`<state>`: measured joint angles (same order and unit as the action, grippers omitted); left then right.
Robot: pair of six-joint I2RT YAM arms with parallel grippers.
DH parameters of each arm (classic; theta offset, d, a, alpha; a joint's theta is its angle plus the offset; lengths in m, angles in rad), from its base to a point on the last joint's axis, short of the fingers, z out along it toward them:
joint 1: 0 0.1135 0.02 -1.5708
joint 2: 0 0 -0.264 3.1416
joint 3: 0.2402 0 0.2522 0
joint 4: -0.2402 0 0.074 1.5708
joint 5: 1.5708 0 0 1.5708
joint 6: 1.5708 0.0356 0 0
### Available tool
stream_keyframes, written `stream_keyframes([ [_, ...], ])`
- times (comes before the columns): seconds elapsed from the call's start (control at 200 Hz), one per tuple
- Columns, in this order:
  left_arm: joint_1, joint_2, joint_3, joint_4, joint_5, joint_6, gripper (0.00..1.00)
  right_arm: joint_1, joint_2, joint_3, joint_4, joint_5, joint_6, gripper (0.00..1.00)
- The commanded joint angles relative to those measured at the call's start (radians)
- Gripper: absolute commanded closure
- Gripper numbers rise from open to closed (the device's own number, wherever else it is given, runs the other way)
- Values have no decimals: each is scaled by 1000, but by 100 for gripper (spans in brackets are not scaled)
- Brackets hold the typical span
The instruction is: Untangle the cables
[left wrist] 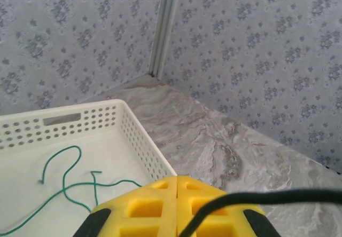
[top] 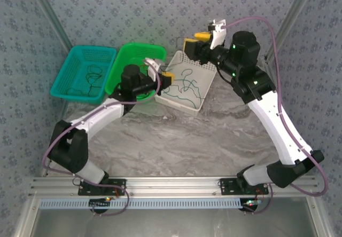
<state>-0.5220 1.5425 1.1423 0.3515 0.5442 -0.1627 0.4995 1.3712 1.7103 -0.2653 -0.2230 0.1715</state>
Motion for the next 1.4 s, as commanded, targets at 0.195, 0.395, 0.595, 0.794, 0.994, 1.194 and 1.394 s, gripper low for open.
stream_keyframes([
  [0.195, -1, -55, 384, -570, -194, 64, 100, -28, -136, -138, 36, 181, 10, 0],
  [0.395, 21, -44, 550, -764, -373, 133, 100, -62, -191, -210, 46, 191, 31, 0],
  [0.595, 104, -12, 681, -887, -495, 215, 100, -87, -204, -247, 30, 187, 52, 0],
  [0.794, 250, 27, 796, -960, -513, 293, 100, -106, -205, -261, 17, 167, 77, 0],
  [0.994, 406, 93, 907, -993, -509, 345, 100, -114, -210, -289, 16, 161, 97, 0],
  [1.194, 520, 169, 972, -1010, -500, 393, 100, -117, -215, -309, 8, 157, 117, 0],
  [1.394, 631, 249, 974, -1014, -504, 371, 100, -120, -224, -329, -16, 160, 123, 0],
])
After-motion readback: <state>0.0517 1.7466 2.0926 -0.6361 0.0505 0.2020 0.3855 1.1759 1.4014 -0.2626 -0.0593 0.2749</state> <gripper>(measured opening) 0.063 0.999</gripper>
